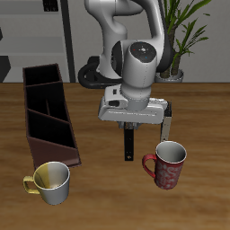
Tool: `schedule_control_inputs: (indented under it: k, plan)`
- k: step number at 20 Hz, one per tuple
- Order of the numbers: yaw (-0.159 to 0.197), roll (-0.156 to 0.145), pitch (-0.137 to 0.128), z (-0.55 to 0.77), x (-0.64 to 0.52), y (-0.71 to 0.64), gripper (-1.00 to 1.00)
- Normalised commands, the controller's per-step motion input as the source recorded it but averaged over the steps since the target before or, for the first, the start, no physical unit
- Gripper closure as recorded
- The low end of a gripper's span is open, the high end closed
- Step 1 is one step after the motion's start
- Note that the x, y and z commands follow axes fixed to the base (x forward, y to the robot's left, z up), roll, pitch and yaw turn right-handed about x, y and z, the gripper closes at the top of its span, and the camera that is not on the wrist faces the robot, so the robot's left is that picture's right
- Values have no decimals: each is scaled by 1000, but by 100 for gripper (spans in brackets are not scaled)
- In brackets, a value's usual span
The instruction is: Place the black book into the right desk caddy's right compartment
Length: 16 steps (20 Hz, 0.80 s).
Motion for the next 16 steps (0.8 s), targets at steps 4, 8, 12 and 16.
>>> schedule_control_inputs:
  k: [4, 8, 12, 16]
  plan:
    - [8, -27, -72, 508, -112, -245, 100]
    - [29, -34, -91, 541, -256, -300, 100]
    - [13, -36, -76, 544, -244, -326, 100]
    - [10, -54, -127, 717, -360, -460, 100]
